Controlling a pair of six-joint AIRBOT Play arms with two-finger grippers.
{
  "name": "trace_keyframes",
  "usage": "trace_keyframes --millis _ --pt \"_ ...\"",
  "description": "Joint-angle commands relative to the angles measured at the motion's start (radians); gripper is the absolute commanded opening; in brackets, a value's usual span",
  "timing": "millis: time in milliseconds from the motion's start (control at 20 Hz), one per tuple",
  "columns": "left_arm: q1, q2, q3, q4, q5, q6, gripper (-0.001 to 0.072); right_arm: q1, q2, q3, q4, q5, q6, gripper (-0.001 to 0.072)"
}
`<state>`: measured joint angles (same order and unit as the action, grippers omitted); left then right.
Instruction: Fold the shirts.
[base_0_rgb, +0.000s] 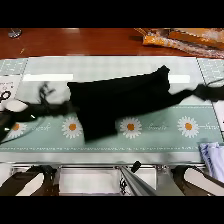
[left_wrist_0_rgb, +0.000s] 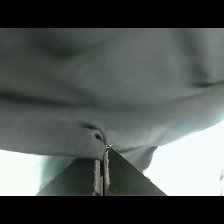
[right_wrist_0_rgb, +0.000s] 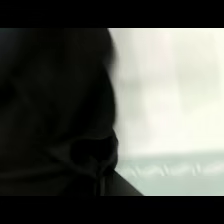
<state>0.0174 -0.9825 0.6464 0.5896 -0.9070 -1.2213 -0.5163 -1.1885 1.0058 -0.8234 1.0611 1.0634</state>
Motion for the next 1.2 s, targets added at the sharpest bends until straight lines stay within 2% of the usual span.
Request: trace_keyframes --millis 0,200,400,500,600,650,750,850,950,1150 --pt "0.056 0.186 0.277 -0.01 0.008 0.008 0.0024 0.002 0.177 0.164 0.261 -0.065 -0.056 0.0032" --pt "0.138 0.344 0.647 -0.005 0.115 0.031 0.0024 0.002 0.327 0.407 0.363 -0.162 -0.048 0.0031" --pt "0.167 0.422 0.93 0.005 0.163 0.061 0.0024 0.002 0.428 0.618 0.357 -0.201 0.046 0.0031" --pt "0.167 0.451 1.021 0.009 0.145 0.058 0.0024 0.002 0.471 0.687 0.293 -0.155 0.133 0.0031" --pt "0.167 0.482 1.086 0.072 0.108 0.052 0.0023 0.002 0.517 0.738 0.168 -0.132 0.204 0.0031" --pt "0.167 0.496 1.109 0.132 0.084 0.008 0.0024 0.002 0.538 0.761 0.091 -0.119 0.244 0.0031" --pt "0.167 0.521 1.144 0.303 -0.013 -0.135 0.0024 0.002 0.582 0.792 -0.043 -0.058 0.328 0.0031" --pt "0.167 0.542 1.154 0.439 -0.164 -0.238 0.0024 0.002 0.623 0.809 -0.132 0.079 0.376 0.0031" --pt "0.167 0.554 1.154 0.528 -0.347 -0.295 0.0024 0.002 0.646 0.819 -0.183 0.253 0.386 0.0031" --pt "0.173 0.546 1.142 0.618 -0.686 -0.329 0.0023 0.002 0.635 0.819 -0.271 0.569 0.383 0.0031"
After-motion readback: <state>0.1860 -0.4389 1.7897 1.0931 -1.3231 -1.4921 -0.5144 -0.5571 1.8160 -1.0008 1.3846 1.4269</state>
